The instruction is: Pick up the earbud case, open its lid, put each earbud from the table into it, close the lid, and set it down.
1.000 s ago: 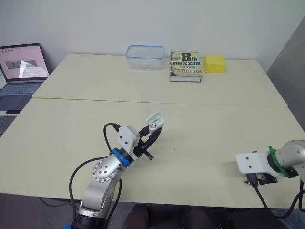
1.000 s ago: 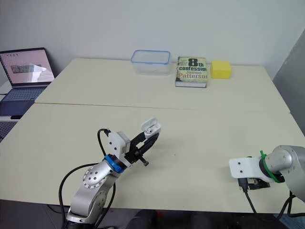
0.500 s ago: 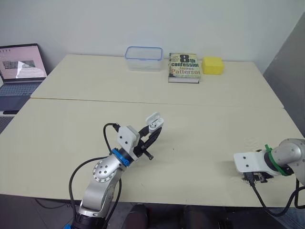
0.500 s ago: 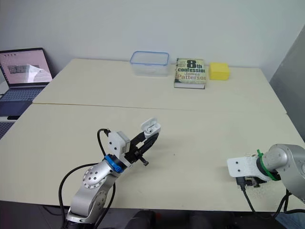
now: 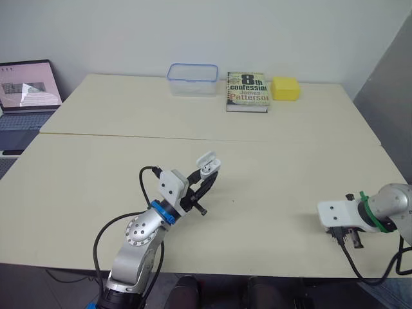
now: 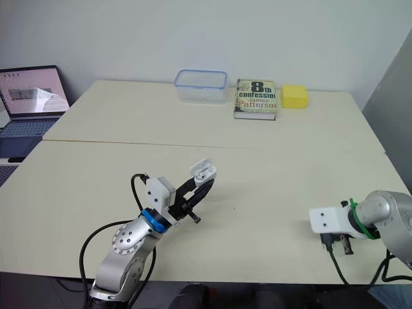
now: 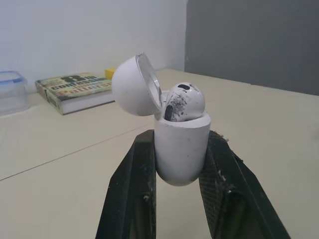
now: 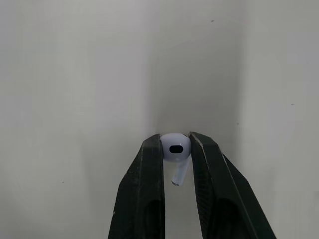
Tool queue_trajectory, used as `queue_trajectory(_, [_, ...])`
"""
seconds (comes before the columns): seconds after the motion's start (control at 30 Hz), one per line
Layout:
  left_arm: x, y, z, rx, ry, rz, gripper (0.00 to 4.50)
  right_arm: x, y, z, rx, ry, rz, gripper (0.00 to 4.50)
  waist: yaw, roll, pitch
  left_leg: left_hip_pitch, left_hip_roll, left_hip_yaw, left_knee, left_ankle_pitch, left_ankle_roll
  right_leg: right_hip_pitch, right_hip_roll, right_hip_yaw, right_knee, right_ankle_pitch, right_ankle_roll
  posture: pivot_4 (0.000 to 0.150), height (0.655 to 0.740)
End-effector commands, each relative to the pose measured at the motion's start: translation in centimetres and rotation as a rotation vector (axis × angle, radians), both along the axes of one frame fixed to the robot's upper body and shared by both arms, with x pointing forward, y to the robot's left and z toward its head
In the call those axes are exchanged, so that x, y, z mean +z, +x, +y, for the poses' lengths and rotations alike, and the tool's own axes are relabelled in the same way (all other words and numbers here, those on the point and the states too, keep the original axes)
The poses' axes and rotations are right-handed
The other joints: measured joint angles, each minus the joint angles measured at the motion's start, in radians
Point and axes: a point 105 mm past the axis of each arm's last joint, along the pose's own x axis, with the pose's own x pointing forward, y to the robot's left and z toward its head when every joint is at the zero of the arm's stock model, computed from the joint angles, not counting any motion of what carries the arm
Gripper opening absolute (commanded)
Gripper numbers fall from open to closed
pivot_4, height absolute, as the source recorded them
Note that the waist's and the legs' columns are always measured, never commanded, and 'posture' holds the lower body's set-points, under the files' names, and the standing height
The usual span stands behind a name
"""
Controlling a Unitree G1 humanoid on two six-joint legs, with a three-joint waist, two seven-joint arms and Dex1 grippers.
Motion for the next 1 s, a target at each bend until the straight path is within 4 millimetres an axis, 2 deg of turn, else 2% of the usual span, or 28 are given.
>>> queue_trajectory(0.03, [1.4, -0.1, -0.2, -0.006, -0.024, -0.061, 0.77, 4.6, 1.2, 4.1, 0.084, 0.254, -0.141, 0.39, -0.004, 0.001, 0.001, 0.0, 0.0, 0.001, 0.0, 0.0, 0.0, 0.0, 0.0, 0.001, 0.0, 0.0, 0.0, 0.15, 0.74])
queue_trajectory(0.17, [1.9, 0.2, -0.5, -0.015, -0.044, -0.071, 0.77, 8.0, 1.5, 9.2, 0.196, 0.586, -0.29, 0.39, -0.002, 0.0, 0.002, -0.001, 0.001, 0.001, -0.001, 0.0, 0.0, -0.002, 0.001, 0.004, 0.0, 0.001, -0.002, 0.15, 0.74])
queue_trajectory(0.27, [2.0, 0.3, -0.8, -0.023, -0.051, -0.078, 0.77, 9.7, 1.9, 11.6, 0.207, 0.757, -0.397, 0.39, -0.002, 0.0, 0.002, -0.002, 0.0, 0.001, 0.0, 0.0, 0.0, -0.003, 0.001, 0.004, 0.0, 0.003, -0.004, 0.15, 0.74])
queue_trajectory(0.33, [2.2, 0.3, -1.0, -0.033, -0.054, -0.085, 0.77, 11.5, 2.7, 13.8, 0.19, 0.936, -0.505, 0.39, -0.003, 0.0, 0.002, -0.003, -0.001, 0.001, 0.0, 0.0, 0.0, -0.003, 0.0, 0.005, 0.001, 0.004, -0.003, 0.15, 0.74])
queue_trajectory(0.4, [2.3, 0.3, -1.2, -0.038, -0.055, -0.089, 0.77, 13.2, 3.1, 15.3, 0.168, 1.106, -0.562, 0.39, -0.005, 0.0, 0.002, -0.002, 0.0, 0.002, 0.0, 0.0, 0.0, -0.004, 0.001, 0.006, 0.001, 0.004, -0.002, 0.15, 0.74])
queue_trajectory(0.5, [2.3, 0.3, -1.3, -0.041, -0.055, -0.091, 0.77, 14.5, 3.6, 16.4, 0.141, 1.241, -0.609, 0.39, -0.007, 0.001, 0.002, 0.0, 0.001, 0.005, -0.001, 0.0, 0.0, -0.005, 0.002, 0.01, 0.002, 0.004, -0.002, 0.15, 0.74])
queue_trajectory(0.6, [2.3, 0.3, -1.3, -0.042, -0.054, -0.094, 0.77, 14.8, 3.8, 17.4, 0.123, 1.295, -0.613, 0.39, -0.006, 0.001, 0.002, 0.0, 0.001, 0.006, -0.001, 0.0, 0.0, -0.005, 0.003, 0.01, 0.002, 0.005, -0.003, 0.15, 0.74])
queue_trajectory(0.83, [2.4, 0.3, -1.4, -0.041, -0.056, -0.101, 0.77, 13.4, 3.1, 18.6, 0.122, 1.354, -0.542, 0.39, -0.006, 0.001, 0.002, 0.0, 0.001, 0.006, -0.001, 0.0, 0.0, -0.005, 0.003, 0.011, 0.003, 0.005, -0.003, 0.15, 0.74])
queue_trajectory(1.0, [2.4, 0.3, -1.4, -0.043, -0.057, -0.103, 0.77, 12.3, 2.6, 19.1, 0.15, 1.334, -0.522, 0.39, -0.006, 0.001, 0.002, 0.001, 0.002, 0.007, -0.001, 0.0, 0.0, -0.005, 0.003, 0.012, 0.003, 0.005, -0.003, 0.15, 0.74])
